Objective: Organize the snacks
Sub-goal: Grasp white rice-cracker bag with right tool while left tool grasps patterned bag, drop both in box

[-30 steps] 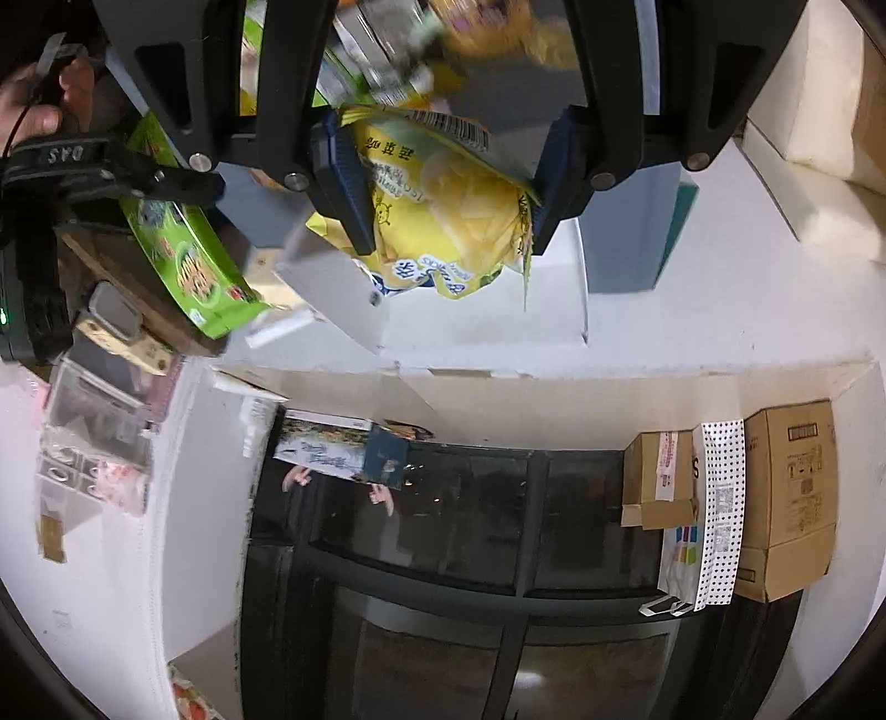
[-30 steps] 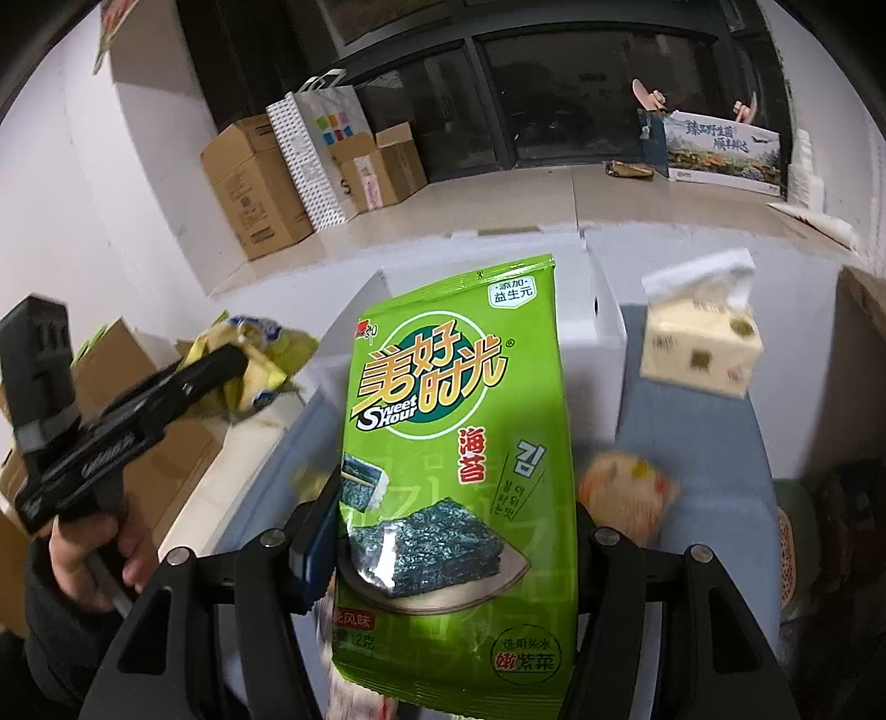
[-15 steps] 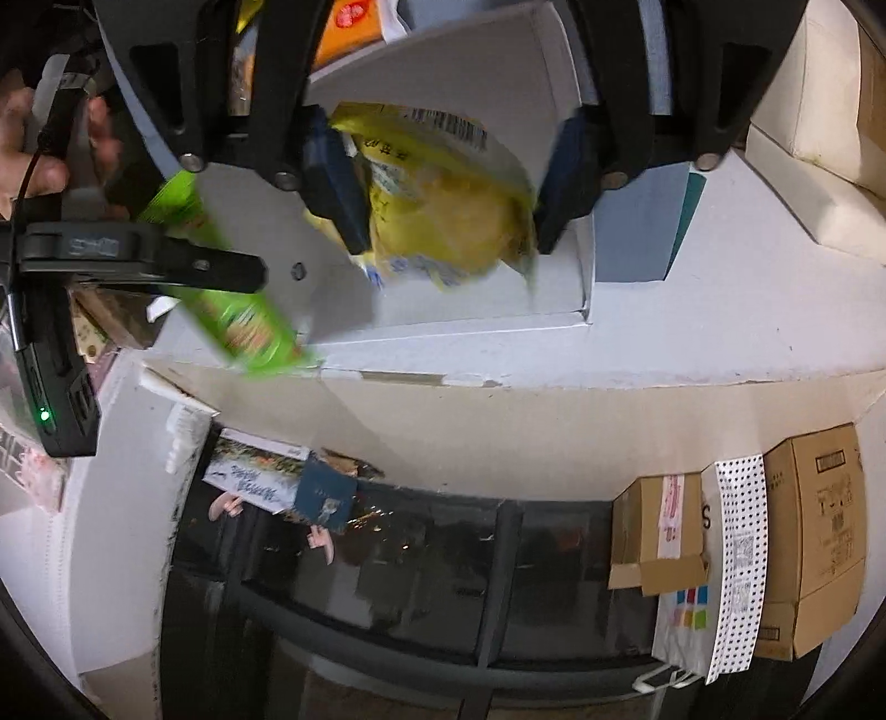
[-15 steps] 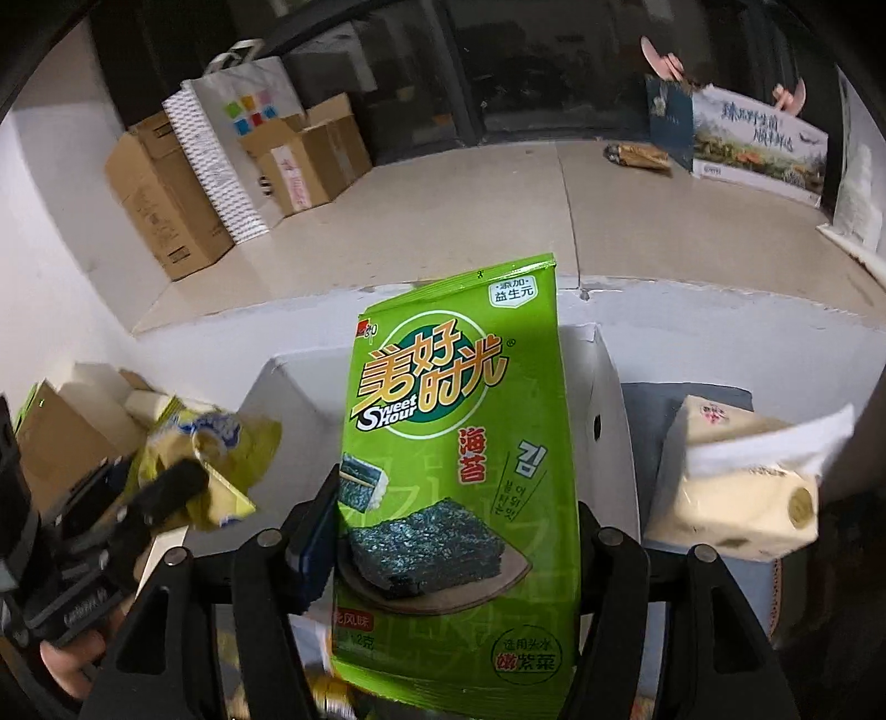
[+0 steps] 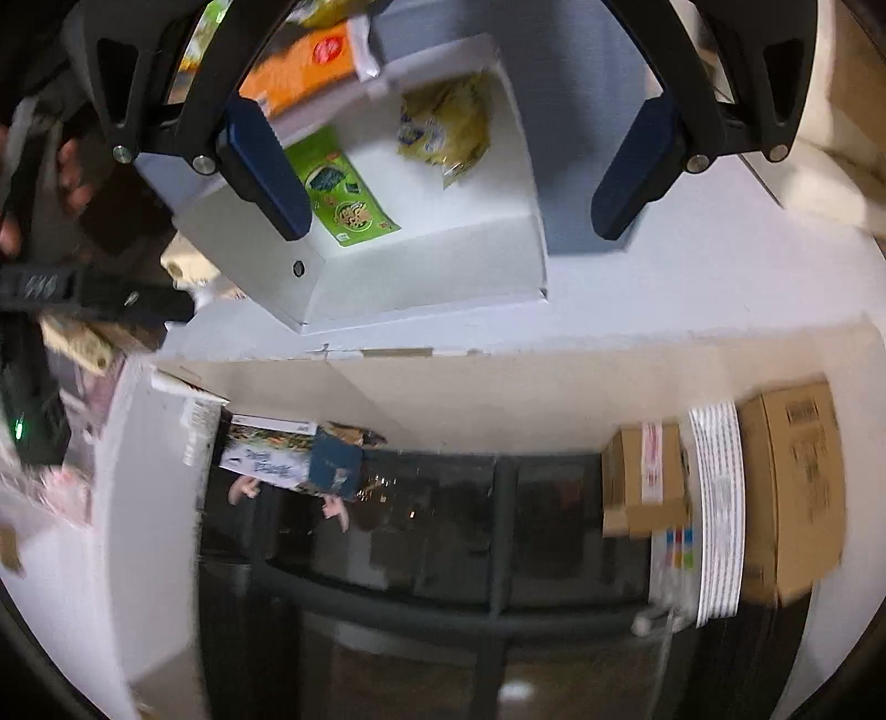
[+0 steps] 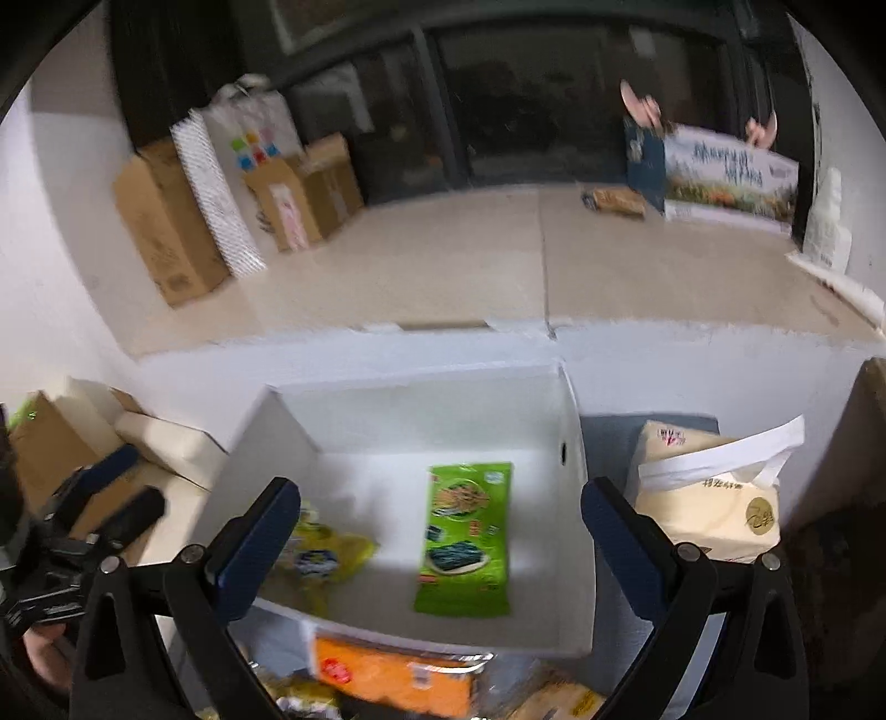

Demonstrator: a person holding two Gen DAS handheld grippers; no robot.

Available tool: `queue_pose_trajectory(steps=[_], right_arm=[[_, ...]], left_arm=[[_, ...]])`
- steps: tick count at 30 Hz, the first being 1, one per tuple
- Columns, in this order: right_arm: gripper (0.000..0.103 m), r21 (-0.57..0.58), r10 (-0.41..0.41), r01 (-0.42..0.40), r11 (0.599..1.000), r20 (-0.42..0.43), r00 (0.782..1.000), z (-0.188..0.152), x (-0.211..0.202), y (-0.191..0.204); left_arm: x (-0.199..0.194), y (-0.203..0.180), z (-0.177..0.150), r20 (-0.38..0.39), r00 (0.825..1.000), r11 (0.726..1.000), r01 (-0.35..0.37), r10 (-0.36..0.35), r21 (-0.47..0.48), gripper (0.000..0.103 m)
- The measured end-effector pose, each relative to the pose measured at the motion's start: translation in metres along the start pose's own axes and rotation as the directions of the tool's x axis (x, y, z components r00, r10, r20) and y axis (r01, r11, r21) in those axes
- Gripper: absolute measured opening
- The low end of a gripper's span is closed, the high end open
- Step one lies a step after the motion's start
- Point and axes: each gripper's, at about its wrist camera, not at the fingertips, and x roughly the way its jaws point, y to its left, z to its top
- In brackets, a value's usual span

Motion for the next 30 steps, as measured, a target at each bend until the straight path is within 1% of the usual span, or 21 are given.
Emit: queue_pose_trajectory(steps=[1, 3, 4, 7, 11, 14, 15, 18, 19, 21, 24, 26, 28, 30], right_arm=[[0.103, -0.008, 0.014, -0.014, 1.000, 0.014, 1.000, -0.005, -0.010, 0.003], [0.103, -0.040, 0.053, -0.052, 0.998, 0.036, 0.998, -0.020, -0.036, 0.013], [0.103, -0.057, 0.072, -0.070, 0.996, 0.037, 0.997, -0.029, -0.047, 0.017], [0.103, -0.091, 0.127, -0.124, 0.988, 0.029, 0.991, -0.066, -0.080, 0.023], [0.103, -0.100, 0.162, -0.160, 0.982, 0.006, 0.987, -0.123, -0.116, 0.025], [0.103, -0.118, 0.123, -0.126, 0.985, -0.032, 0.992, -0.172, -0.137, 0.027], [0.103, -0.121, 0.107, -0.111, 0.986, -0.040, 0.993, -0.182, -0.140, 0.027], [0.103, -0.131, 0.047, -0.057, 0.990, -0.079, 0.996, -0.222, -0.149, 0.026], [0.103, -0.133, 0.032, -0.044, 0.990, -0.090, 0.995, -0.231, -0.149, 0.025], [0.103, -0.141, -0.008, -0.010, 0.990, -0.125, 0.992, -0.244, -0.144, 0.018], [0.103, -0.164, -0.058, 0.032, 0.986, -0.162, 0.985, -0.255, -0.132, 0.015], [0.103, -0.162, -0.061, 0.031, 0.986, -0.181, 0.982, -0.258, -0.120, 0.013], [0.103, -0.165, -0.065, 0.032, 0.986, -0.200, 0.978, -0.258, -0.107, 0.013], [0.103, -0.185, -0.091, 0.047, 0.982, -0.237, 0.967, -0.256, -0.087, 0.015]], left_arm=[[-0.014, -0.004, -0.006, 0.016, 1.000, 1.000, -0.003, 0.003, 0.024, 0.103], [-0.034, -0.006, -0.016, 0.011, 1.000, 0.999, 0.020, -0.020, 0.029, 0.103], [-0.048, -0.008, -0.024, 0.000, 0.999, 0.999, 0.038, -0.038, 0.033, 0.103], [-0.084, -0.014, -0.045, 0.012, 0.998, 0.998, 0.062, -0.062, 0.023, 0.103], [-0.124, -0.017, -0.077, 0.001, 0.990, 0.988, 0.138, -0.138, -0.066, 0.103], [-0.148, -0.022, -0.103, 0.017, 0.987, 0.982, 0.161, -0.160, -0.101, 0.103], [-0.153, -0.023, -0.110, 0.017, 0.987, 0.981, 0.159, -0.158, -0.110, 0.103], [-0.167, -0.031, -0.132, 0.000, 0.988, 0.979, 0.156, -0.157, -0.129, 0.103], [-0.171, -0.035, -0.138, -0.009, 0.987, 0.979, 0.157, -0.160, -0.130, 0.103], [-0.176, -0.043, -0.146, -0.019, 0.985, 0.978, 0.166, -0.169, -0.125, 0.103], [-0.179, -0.056, -0.158, -0.049, 0.979, 0.975, 0.190, -0.196, -0.120, 0.103], [-0.178, -0.065, -0.165, -0.076, 0.973, 0.972, 0.207, -0.217, -0.115, 0.103], [-0.175, -0.070, -0.168, -0.094, 0.971, 0.971, 0.211, -0.222, -0.113, 0.103], [-0.170, -0.075, -0.173, -0.120, 0.964, 0.968, 0.223, -0.236, -0.116, 0.103]])
